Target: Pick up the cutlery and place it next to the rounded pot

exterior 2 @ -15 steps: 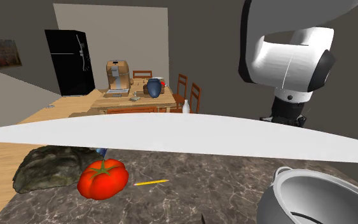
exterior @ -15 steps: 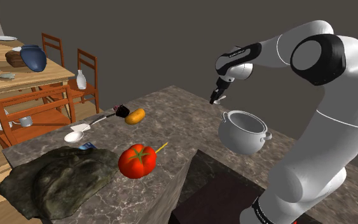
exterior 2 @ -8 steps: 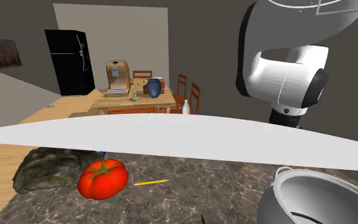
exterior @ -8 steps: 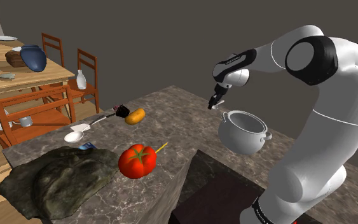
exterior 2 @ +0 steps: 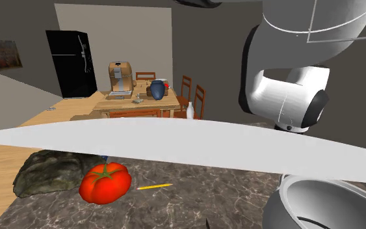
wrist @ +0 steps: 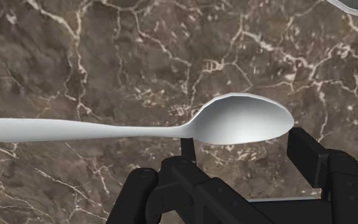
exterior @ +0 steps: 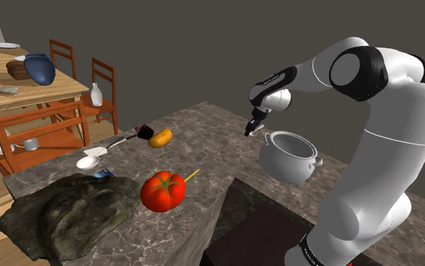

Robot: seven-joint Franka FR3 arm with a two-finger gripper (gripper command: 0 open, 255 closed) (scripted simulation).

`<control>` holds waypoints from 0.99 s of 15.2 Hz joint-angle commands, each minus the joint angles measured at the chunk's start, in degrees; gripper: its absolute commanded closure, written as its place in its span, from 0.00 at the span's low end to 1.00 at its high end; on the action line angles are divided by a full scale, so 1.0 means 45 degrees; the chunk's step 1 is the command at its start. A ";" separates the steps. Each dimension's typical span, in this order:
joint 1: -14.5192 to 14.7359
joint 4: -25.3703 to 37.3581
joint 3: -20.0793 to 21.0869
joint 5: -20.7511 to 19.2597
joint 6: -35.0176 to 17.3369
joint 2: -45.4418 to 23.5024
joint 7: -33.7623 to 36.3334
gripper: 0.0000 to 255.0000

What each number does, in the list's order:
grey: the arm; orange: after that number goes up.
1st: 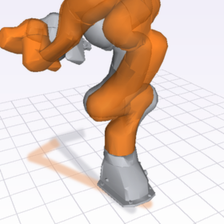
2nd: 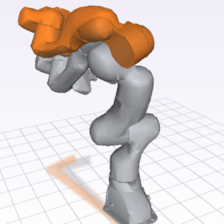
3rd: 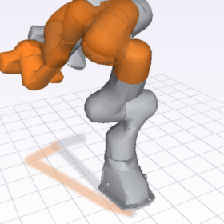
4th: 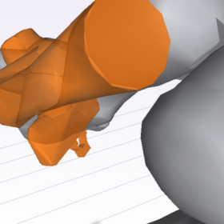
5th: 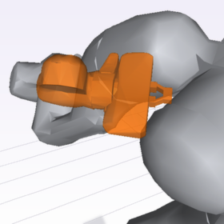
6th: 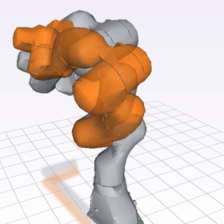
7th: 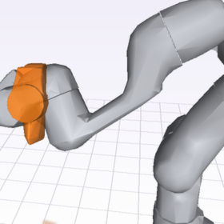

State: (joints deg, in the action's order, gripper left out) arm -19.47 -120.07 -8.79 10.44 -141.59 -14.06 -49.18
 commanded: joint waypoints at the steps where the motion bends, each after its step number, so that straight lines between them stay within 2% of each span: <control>1: -0.0031 -0.0086 0.0034 0.0108 -0.0301 -0.0218 -0.0107 1.00; 12: -0.0224 -0.0287 0.0334 0.0725 -0.1823 -0.1571 -0.0643 1.00; 15: -0.0224 -0.0287 0.0334 0.0725 -0.1823 -0.1571 -0.0643 1.00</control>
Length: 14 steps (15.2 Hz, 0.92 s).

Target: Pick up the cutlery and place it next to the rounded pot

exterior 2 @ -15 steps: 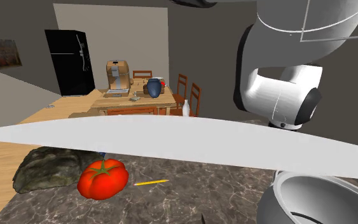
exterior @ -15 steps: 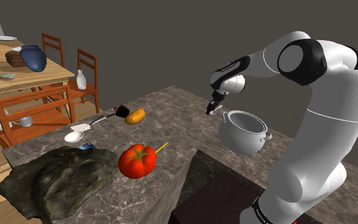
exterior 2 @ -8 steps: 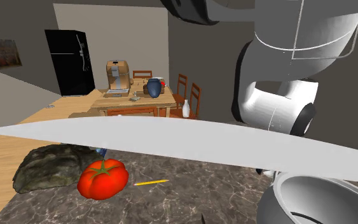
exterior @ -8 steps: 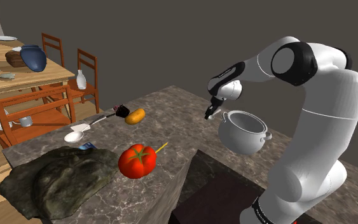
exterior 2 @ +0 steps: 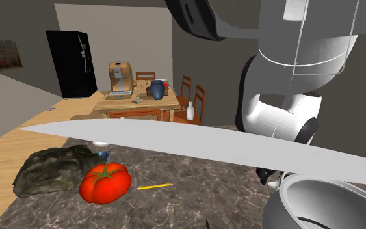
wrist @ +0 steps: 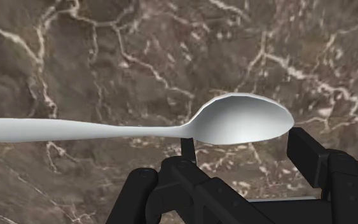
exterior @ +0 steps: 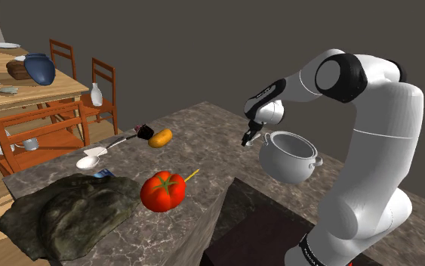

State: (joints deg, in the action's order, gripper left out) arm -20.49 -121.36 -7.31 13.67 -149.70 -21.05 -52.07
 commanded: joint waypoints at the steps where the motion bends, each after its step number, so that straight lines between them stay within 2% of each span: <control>1: 0.0001 0.0001 0.0006 0.0007 -0.0020 -0.0017 -0.0001 1.00; 5: 0.0001 0.0000 0.0005 0.0006 -0.0019 -0.0016 0.0000 1.00; 6: 0.0001 0.0000 0.0005 0.0006 -0.0019 -0.0016 0.0000 0.00; 11: 0.0001 0.0000 0.0005 0.0006 -0.0019 -0.0016 0.0000 0.00; 14: 0.0120 -0.0165 -0.0246 -0.0407 0.0918 0.1104 0.0287 0.00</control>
